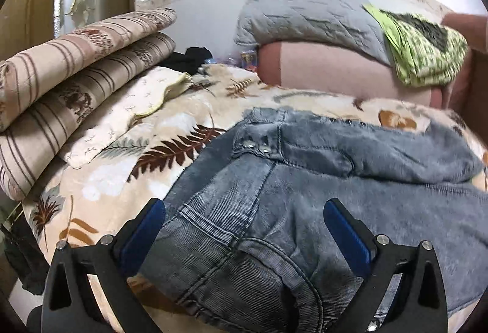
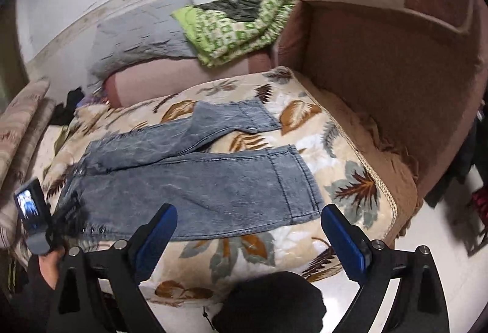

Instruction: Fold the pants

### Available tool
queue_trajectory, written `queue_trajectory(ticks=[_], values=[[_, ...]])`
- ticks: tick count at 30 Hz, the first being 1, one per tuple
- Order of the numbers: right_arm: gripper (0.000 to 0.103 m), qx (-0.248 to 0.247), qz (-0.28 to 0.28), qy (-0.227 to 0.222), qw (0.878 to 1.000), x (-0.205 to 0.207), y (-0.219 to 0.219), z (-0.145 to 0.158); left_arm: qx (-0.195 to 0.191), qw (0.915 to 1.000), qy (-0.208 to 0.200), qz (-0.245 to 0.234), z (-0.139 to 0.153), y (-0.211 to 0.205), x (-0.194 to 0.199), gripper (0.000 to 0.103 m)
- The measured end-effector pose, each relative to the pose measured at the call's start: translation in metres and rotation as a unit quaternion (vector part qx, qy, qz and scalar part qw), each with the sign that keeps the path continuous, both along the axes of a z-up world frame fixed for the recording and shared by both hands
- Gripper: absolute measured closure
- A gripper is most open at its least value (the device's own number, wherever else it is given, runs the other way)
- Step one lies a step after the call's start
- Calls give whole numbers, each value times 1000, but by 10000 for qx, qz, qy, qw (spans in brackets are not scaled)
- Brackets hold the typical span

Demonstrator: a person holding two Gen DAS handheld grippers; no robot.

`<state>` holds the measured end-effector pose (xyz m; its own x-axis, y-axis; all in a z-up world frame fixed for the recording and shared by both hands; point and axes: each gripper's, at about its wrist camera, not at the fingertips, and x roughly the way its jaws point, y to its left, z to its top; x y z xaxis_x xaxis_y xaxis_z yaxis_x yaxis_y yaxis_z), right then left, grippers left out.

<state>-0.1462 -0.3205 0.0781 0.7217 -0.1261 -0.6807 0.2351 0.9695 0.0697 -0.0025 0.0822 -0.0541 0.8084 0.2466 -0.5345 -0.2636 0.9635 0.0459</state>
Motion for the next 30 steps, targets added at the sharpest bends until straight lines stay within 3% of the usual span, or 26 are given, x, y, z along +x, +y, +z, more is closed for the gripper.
queue_trajectory(ticks=[19, 22, 26, 30], values=[[4, 200, 208, 33, 9996, 5, 8, -9, -60, 9999, 8, 148, 4, 8, 4, 0], [3, 591, 322, 135, 9976, 15, 2, -27, -520, 9985, 159, 110, 13, 25, 5, 0], [3, 1184, 329, 495, 9912, 35, -23, -62, -1457, 9878, 538, 141, 15, 52, 10, 0], [3, 2288, -89, 677, 9711, 75, -79, -87, -1722, 9802, 974, -61, 23, 54, 32, 0]])
